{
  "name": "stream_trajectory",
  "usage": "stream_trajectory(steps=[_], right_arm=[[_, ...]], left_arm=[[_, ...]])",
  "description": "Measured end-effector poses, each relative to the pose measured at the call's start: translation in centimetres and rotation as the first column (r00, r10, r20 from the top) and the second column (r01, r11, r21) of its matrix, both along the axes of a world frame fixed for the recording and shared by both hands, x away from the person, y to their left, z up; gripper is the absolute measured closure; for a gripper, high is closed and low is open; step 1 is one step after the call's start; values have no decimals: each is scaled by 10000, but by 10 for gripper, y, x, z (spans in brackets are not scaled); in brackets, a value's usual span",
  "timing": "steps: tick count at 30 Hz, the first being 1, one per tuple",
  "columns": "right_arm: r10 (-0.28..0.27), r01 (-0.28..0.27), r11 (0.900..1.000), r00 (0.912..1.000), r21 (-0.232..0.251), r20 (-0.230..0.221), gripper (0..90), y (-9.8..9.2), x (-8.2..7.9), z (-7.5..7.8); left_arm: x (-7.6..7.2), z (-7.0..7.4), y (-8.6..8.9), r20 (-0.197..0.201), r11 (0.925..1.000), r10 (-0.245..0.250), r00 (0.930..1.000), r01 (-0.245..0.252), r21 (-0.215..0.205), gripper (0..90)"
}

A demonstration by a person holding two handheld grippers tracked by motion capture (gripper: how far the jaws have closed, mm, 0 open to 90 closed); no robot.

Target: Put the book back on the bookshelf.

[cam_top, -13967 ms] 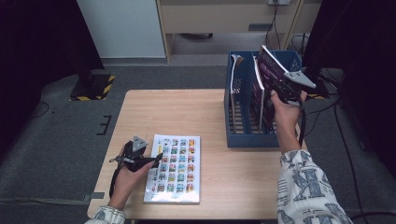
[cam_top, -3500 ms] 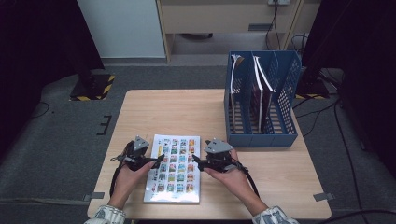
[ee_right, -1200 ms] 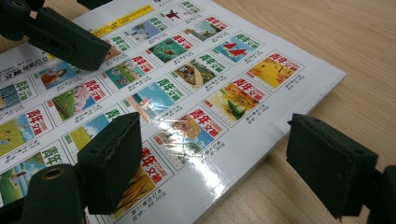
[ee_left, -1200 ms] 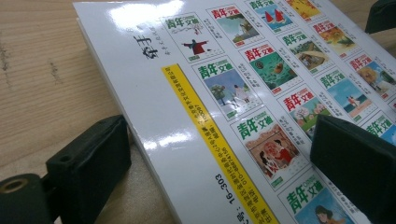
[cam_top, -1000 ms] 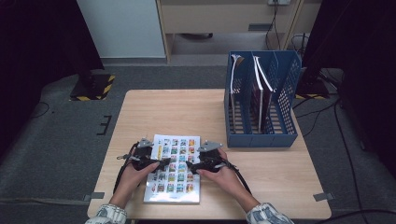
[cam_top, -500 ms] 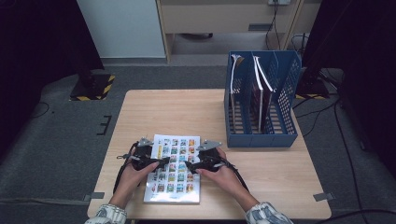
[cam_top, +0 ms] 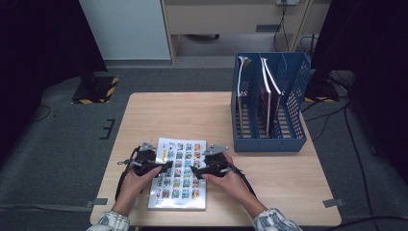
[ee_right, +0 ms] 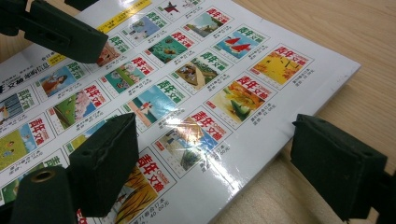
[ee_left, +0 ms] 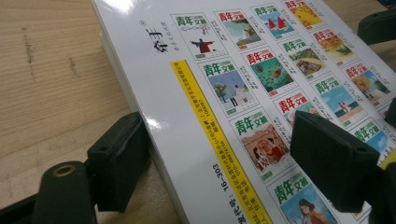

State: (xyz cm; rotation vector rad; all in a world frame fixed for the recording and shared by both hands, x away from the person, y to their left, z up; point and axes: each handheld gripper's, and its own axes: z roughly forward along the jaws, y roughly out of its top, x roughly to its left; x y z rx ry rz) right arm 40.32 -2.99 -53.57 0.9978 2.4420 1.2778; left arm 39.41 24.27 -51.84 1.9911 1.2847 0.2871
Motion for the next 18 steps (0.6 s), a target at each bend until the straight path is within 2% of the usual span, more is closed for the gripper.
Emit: stream_trajectory(steps=[4, 8, 11, 15, 18], right_arm=[[-6, 6, 10000, 10000, 2, 26, 156, 0, 0, 0], [-3, 3, 10000, 10000, 8, 10, 156, 0, 0, 0], [2, -2, 10000, 10000, -12, 5, 156, 0, 0, 0], [-14, 14, 10000, 10000, 9, -8, 155, 0, 0, 0], [-13, 13, 10000, 10000, 21, -37, 155, 0, 0, 0]], left_arm=[[-1, 1, 0, 26, 10000, 42, 10000, -42, -29, 222], [-2, 3, 0, 52, 9996, 49, 10000, -47, -260, 241], [-4, 4, -3, 122, 9995, -82, 9999, 86, -320, 252], [-5, 9, -6, 194, 9973, -293, 9994, 305, -668, 262], [-4, 7, -7, 127, 9969, -468, 9988, 475, -632, 262]])
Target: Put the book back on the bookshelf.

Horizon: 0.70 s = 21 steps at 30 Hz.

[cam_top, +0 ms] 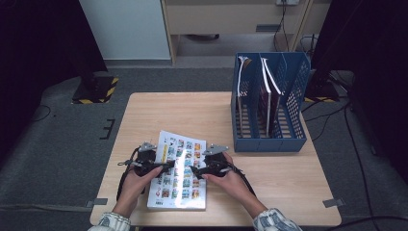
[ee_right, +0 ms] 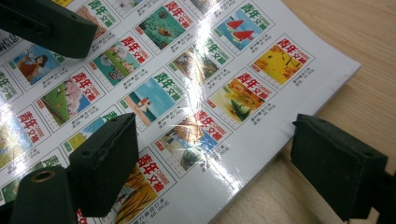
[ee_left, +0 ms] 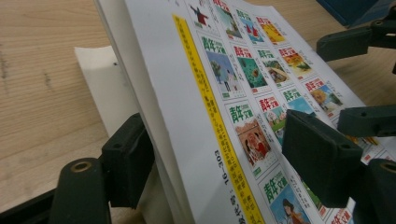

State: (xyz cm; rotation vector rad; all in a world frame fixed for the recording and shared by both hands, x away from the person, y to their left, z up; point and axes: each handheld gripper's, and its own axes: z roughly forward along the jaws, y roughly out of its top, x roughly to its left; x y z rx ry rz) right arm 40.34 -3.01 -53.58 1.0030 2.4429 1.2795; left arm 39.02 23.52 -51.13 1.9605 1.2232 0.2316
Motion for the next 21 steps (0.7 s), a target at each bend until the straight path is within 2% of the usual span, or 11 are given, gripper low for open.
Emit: stream_trajectory(steps=[4, 5, 9, 13, 14, 15, 17, 18, 19, 20, 21], right_arm=[[7, -7, 10000, 10000, -11, 19, 155, 0, 0, 0], [-4, 4, 10000, 10000, 13, -30, 154, 0, 0, 0], [10, -10, 10000, 10000, 4, 31, 155, 0, 0, 0], [40, -40, 10000, 10000, -6, 6, 155, 0, 0, 0], [8, -8, 10000, 10000, 21, -6, 154, 0, 0, 0], [-21, 22, 10000, 10000, 63, -44, 155, 0, 0, 0], [1, -1, 10000, 10000, 55, -32, 155, 0, 0, 0], [16, -16, 10000, 10000, 53, -19, 155, 0, 0, 0], [24, -24, 10000, 10000, 15, -22, 155, 0, 0, 0], [-2, 3, 10000, 10000, 39, -44, 155, 0, 0, 0], [10, -9, 10000, 10000, 42, -31, 155, 0, 0, 0]], left_arm=[[1, 1, -4, 10, 9998, -216, 9998, 216, -36, 259], [0, 4, -3, 66, 9991, -280, 9996, 282, -320, 262], [-1, 6, -2, 37, 9971, -269, 9996, 271, -716, 295], [-3, 9, -1, 145, 9955, -335, 9993, 346, -885, 317], [-4, 10, -1, 129, 9919, -587, 9982, 598, -1123, 374], [-4, 9, -3, -142, 9861, -954, 9953, 925, -1383, 411], [-6, 9, -8, -201, 9866, -1153, 9931, 1122, -1181, 398], [-7, 9, -13, -73, 9906, -1225, 9924, 1218, -628, 392], [-7, 11, -15, 55, 9929, -1094, 9940, 1096, -460, 359], [-7, 11, -15, 55, 9929, -1094, 9940, 1096, -460, 355], [-5, 12, -11, 125, 9941, -821, 9965, 827, -703, 355]])
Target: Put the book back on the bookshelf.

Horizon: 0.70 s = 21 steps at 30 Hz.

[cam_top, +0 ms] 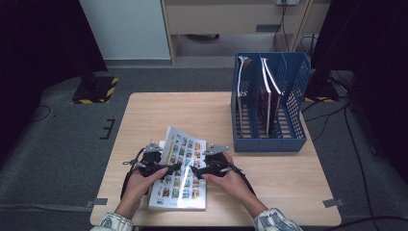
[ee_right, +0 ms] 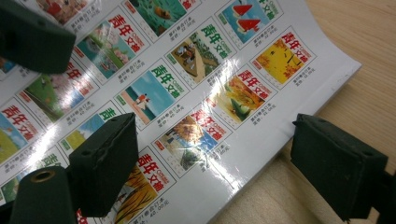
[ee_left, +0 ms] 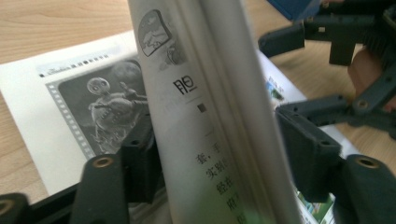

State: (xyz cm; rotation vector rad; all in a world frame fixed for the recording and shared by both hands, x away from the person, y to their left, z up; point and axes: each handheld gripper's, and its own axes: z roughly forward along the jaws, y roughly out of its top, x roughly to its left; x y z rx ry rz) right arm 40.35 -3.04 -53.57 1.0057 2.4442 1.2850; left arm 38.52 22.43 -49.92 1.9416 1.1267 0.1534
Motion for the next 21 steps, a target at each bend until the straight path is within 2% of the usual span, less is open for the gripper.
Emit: stream_trajectory(steps=[1, 2, 7, 12, 18, 21], right_arm=[[0, 0, 10000, 10000, 0, 0, 155, 0, 0, 0], [-20, 20, 10000, 10000, 24, -8, 154, 0, 0, 0], [-14, 14, 10000, 10000, 19, -17, 154, 0, 0, 0], [-6, 6, 10000, 10000, 5, -8, 154, 0, 0, 0], [8, -8, 10000, 10000, 7, -6, 155, 0, 0, 0], [51, -51, 10000, 10000, -16, 14, 155, 0, 0, 0]], left_arm=[[0, 0, 0, 0, 10000, 0, 10000, 0, 0, 356], [3, -1, 1, 101, 9994, 209, 9997, -212, 276, 358], [6, -3, 0, 25, 9984, 270, 9996, -271, 492, 400], [8, 1, 2, -129, 9993, 245, 9996, -241, 282, 510], [8, 2, 3, -98, 9986, 424, 9991, -420, 313, 539], [7, 5, 3, -14, 9983, 548, 9985, -548, 185, 548]])
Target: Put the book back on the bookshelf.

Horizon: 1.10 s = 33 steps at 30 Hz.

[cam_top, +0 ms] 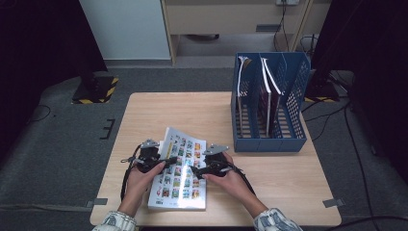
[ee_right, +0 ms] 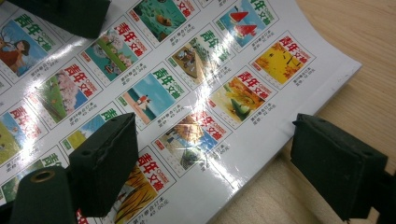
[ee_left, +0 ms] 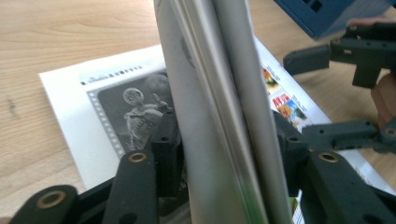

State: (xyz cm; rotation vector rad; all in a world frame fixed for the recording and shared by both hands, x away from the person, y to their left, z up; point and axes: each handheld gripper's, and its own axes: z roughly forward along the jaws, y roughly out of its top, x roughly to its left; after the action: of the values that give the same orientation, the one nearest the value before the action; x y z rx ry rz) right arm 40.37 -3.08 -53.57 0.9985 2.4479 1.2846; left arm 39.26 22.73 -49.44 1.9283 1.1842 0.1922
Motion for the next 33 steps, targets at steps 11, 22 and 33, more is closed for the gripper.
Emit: stream_trajectory(steps=[11, 22, 33], right_arm=[[-17, 17, 10000, 10000, 5, -8, 154, 0, 0, 0], [39, -38, 10000, 10000, -36, 29, 156, 0, 0, 0], [24, -24, 10000, 10000, -46, -7, 155, 0, 0, 0]], left_arm=[[5, -11, -6, -373, 9969, -511, 9980, 532, 579, 422], [1, -9, -10, -257, 9983, -279, 9993, 292, 511, 633], [3, -12, -10, -116, 9974, -137, 9998, 145, 702, 593]])
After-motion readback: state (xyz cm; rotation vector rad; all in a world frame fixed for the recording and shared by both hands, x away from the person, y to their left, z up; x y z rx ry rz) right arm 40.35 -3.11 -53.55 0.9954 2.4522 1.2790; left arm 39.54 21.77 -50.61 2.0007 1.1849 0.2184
